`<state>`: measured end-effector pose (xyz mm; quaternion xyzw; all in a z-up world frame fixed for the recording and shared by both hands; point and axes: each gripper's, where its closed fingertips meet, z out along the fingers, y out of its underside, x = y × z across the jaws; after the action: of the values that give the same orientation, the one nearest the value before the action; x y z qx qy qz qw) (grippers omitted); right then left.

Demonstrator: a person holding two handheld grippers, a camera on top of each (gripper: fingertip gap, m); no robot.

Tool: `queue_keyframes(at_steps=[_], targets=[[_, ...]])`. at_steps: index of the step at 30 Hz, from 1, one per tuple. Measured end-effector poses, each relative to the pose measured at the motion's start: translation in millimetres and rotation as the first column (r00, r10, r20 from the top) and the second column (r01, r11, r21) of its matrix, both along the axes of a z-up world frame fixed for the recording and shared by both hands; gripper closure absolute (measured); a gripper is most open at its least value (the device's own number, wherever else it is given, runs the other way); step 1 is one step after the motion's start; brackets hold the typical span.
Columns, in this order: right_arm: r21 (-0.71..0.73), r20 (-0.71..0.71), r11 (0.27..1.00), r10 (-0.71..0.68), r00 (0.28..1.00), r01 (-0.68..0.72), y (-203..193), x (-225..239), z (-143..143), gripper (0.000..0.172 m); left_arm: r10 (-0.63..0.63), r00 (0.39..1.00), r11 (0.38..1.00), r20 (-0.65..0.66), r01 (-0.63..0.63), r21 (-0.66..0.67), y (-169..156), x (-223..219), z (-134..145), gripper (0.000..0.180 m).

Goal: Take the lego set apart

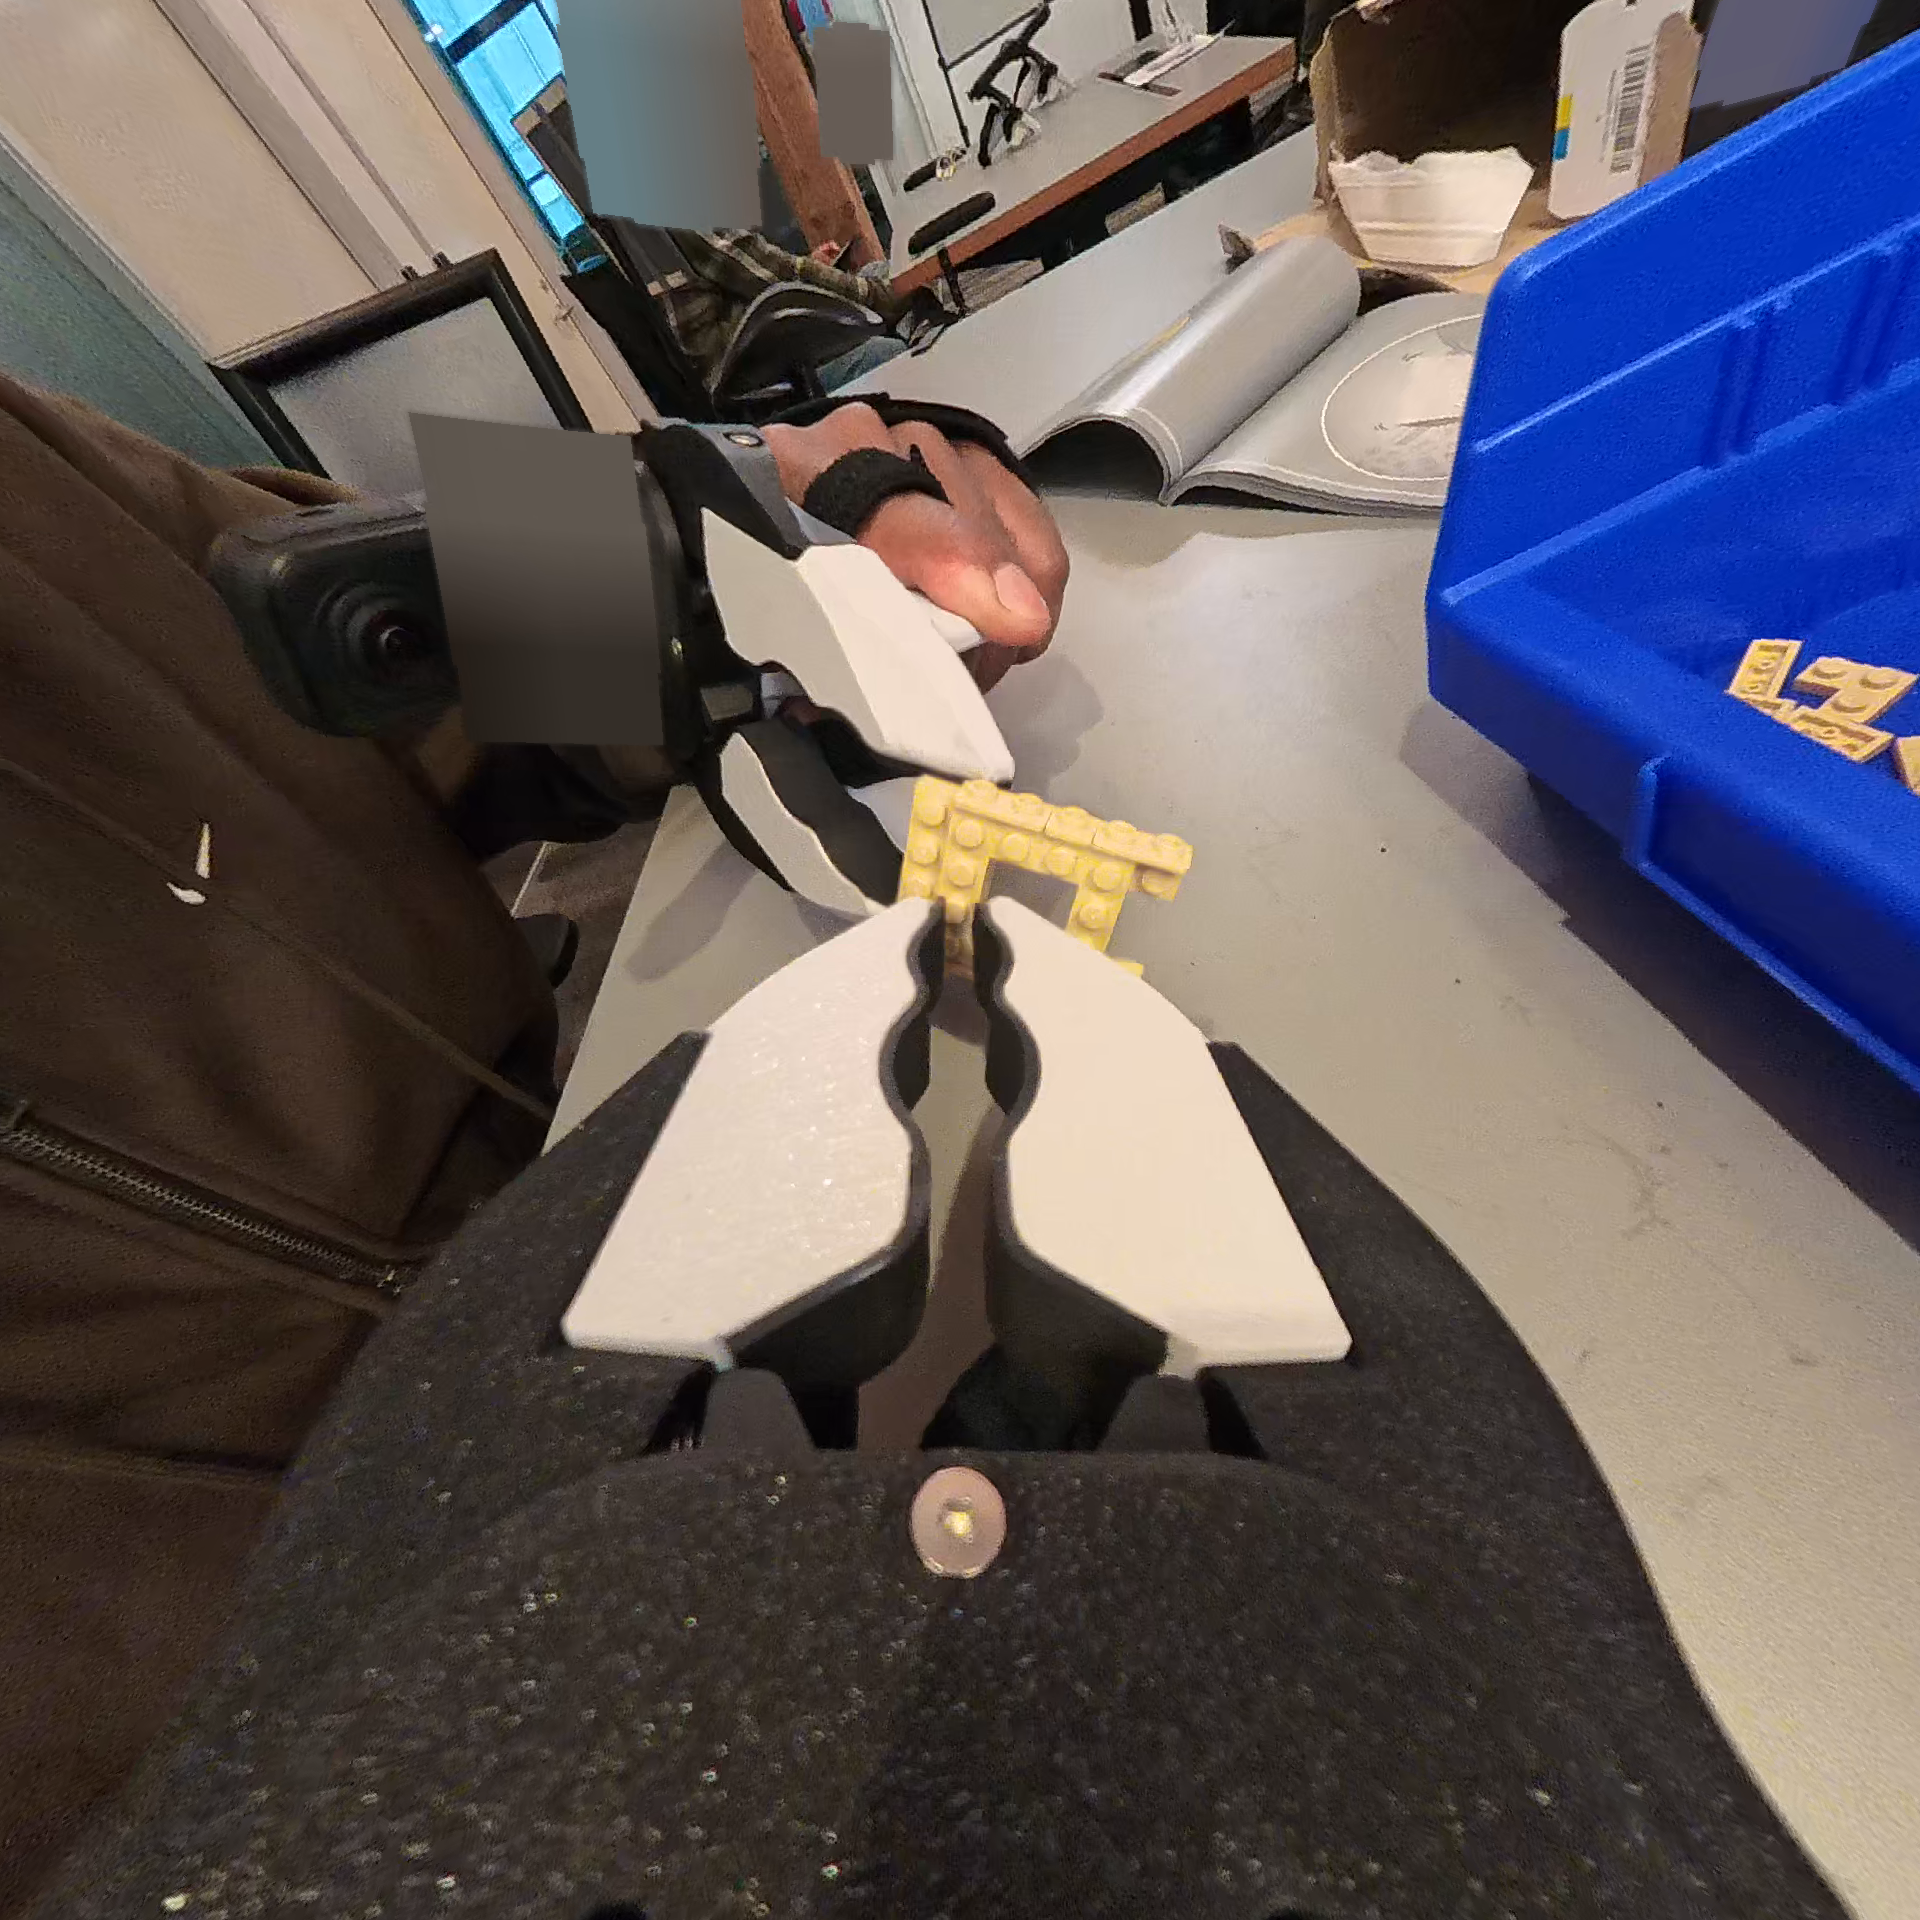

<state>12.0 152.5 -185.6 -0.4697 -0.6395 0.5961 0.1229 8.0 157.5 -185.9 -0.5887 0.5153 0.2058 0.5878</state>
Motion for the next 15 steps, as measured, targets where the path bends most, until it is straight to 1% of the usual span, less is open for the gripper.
queue_keyframes(at_steps=[1,5,6,10,11,12,15], targets=[[0.002,-0.001,1.0,-0.002,1.0,0.002,0.7,0.2,0.0,0.167,0.006,1.0,1.0,0.002,-0.006,-0.002,0.5,-1.1,-0.1,0.148],[0.038,0.009,0.999,-0.018,1.0,0.017,-1.5,-3.4,-4.0,0.145,0.03,0.999,1.0,-0.012,-0.031,-0.006,2.8,-3.8,-1.9,0.148],[0.053,0.007,0.998,-0.026,1.0,0.026,-3.4,-5.5,-4.8,0.143,0.036,0.999,0.999,-0.026,-0.036,-0.003,3.3,-3.5,-3.1,0.148],[0.138,-0.004,0.986,-0.09,0.996,0.09,-5.9,-15.4,-9.6,0.144,0.087,0.992,0.996,-0.095,-0.084,0.035,7.1,-6.8,-4.6,0.148],[0.161,-0.018,0.98,-0.113,0.993,0.115,-4.6,-17.5,-9.8,0.146,0.104,0.988,0.994,-0.111,-0.099,0.05,7.8,-8.2,-4.0,0.148],[0.181,-0.03,0.973,-0.138,0.99,0.141,-2.4,-19.4,-9.8,0.152,0.112,0.986,0.992,-0.126,-0.104,0.066,8.0,-8.5,-3.2,0.148],[0.203,-0.05,0.966,-0.153,0.987,0.16,-0.8,-20.4,-9.3,0.154,0.136,0.975,0.987,-0.176,-0.118,0.109,8.4,-9.0,-1.8,0.148]])
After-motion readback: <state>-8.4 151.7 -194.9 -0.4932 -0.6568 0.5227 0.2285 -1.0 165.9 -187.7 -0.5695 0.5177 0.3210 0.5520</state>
